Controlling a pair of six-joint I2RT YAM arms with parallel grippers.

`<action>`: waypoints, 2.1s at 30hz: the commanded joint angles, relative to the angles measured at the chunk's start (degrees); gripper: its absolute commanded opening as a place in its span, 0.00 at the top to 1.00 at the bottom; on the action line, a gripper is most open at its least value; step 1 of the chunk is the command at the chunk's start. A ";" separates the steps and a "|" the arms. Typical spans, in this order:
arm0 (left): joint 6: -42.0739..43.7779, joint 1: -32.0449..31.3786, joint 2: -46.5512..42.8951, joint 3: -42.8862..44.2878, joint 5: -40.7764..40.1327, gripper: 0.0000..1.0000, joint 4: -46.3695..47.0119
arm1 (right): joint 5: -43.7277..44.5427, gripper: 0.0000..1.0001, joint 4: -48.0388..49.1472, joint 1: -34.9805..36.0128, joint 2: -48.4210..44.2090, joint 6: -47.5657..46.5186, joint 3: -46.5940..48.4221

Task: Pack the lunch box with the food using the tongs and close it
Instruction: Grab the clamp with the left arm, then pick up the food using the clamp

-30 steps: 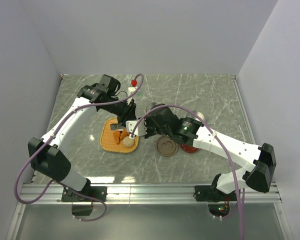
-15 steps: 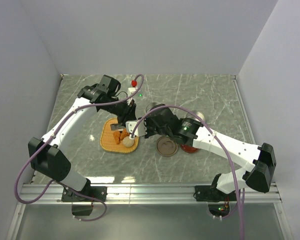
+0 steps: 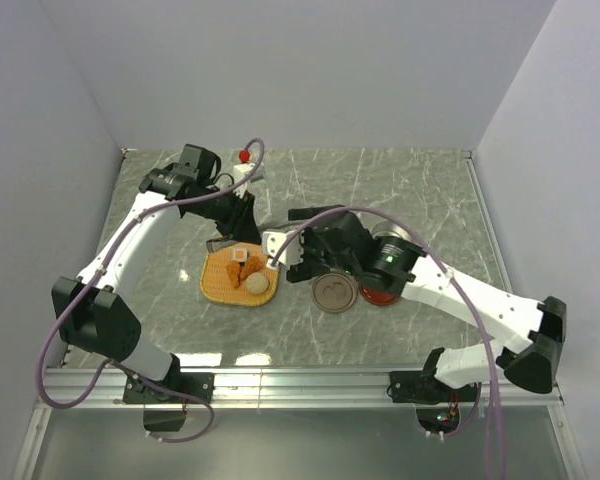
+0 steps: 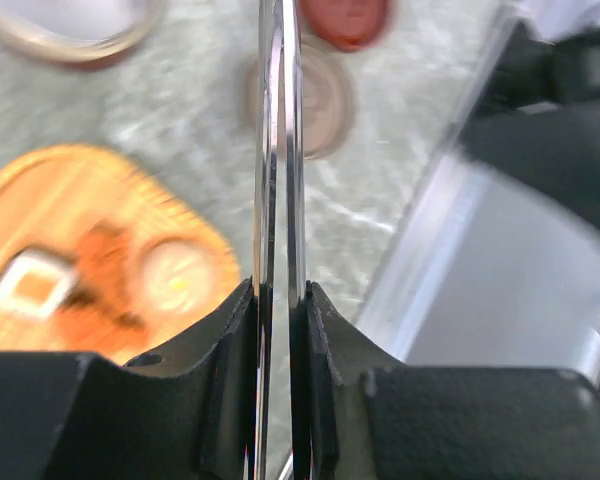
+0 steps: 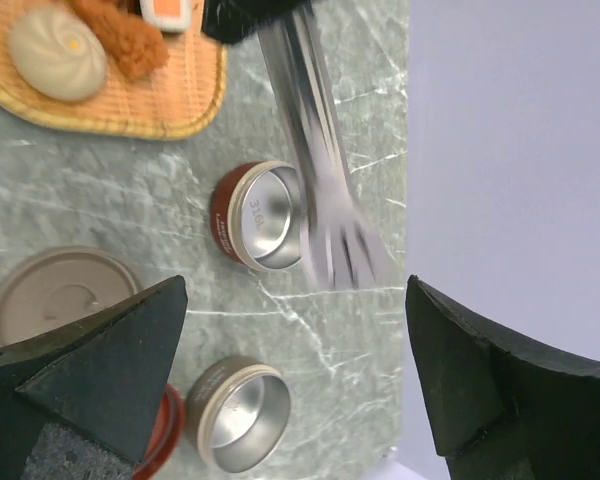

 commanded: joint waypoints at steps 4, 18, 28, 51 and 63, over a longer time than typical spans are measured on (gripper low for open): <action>1.74 2.61 -5.48 0.70 -12.89 0.79 0.17 | -4.28 0.03 -6.35 -1.13 -9.64 8.20 2.09; 14.93 4.64 -20.25 -4.74 -18.96 0.56 -13.97 | -27.84 0.00 -16.36 -33.10 -18.61 27.27 -3.45; 20.48 4.64 -25.78 -13.27 -24.06 0.54 -16.19 | -36.28 0.00 -21.21 -43.84 -21.26 31.67 -7.41; 6.51 4.64 -26.93 -23.73 -40.06 0.51 -10.91 | -36.28 0.00 -23.32 -45.34 -20.37 31.94 -7.41; 3.34 4.64 -24.56 -25.49 -40.33 0.49 -7.66 | -36.55 0.00 -23.58 -45.52 -19.50 31.94 -6.53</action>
